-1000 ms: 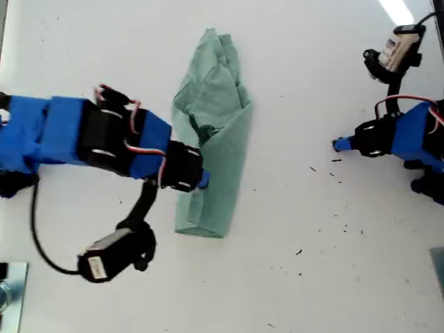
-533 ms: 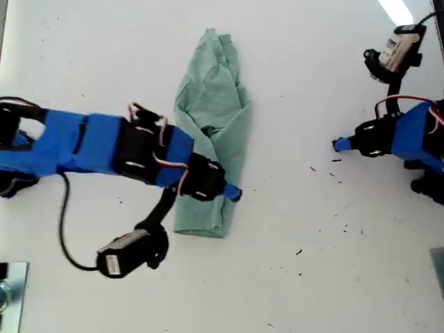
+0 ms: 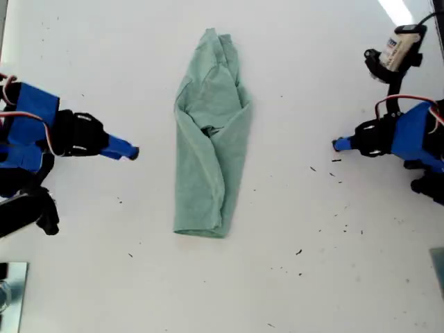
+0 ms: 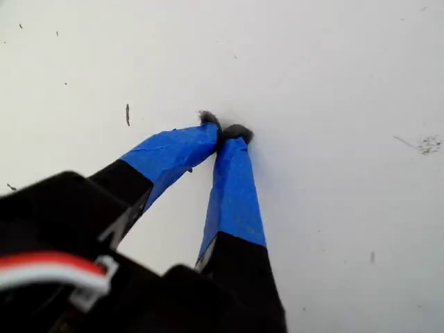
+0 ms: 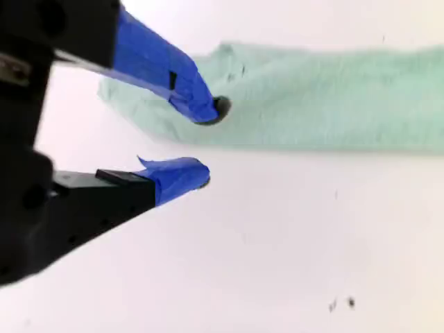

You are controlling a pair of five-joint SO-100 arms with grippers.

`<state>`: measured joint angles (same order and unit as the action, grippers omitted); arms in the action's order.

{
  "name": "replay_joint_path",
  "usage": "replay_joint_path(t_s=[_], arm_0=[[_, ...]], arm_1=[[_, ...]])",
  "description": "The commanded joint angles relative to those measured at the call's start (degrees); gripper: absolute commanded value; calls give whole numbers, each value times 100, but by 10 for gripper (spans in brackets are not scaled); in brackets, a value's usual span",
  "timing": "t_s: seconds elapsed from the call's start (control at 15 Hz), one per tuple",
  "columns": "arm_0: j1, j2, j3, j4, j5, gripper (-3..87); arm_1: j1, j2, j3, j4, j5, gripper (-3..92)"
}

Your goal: Fold t shirt

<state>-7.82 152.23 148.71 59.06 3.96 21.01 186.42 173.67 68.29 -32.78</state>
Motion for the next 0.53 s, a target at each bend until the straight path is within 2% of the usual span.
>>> replay_joint_path(t_s=[0.0,0.07,0.2,0.27,0.33,0.4,0.47], arm_0=[[-114,1433,1090,0,-439,-1],[-97,1564,765,220,-492,-1],[149,782,-861,791,-448,-1],[439,-176,-2021,1055,-422,118],[738,-1266,-3243,1327,-352,177],[976,-2206,-4333,1521,-229,205],[1125,-2988,-5229,1679,-132,215]], arm_1=[[-62,18,-18,88,70,26],[-167,-70,-264,167,193,26],[-633,-1178,-2153,483,439,26],[-984,-2479,-3560,501,527,91],[-1389,-3911,-5062,545,580,212],[-1758,-5247,-6548,580,536,323],[-2021,-6548,-8104,940,589,335]])
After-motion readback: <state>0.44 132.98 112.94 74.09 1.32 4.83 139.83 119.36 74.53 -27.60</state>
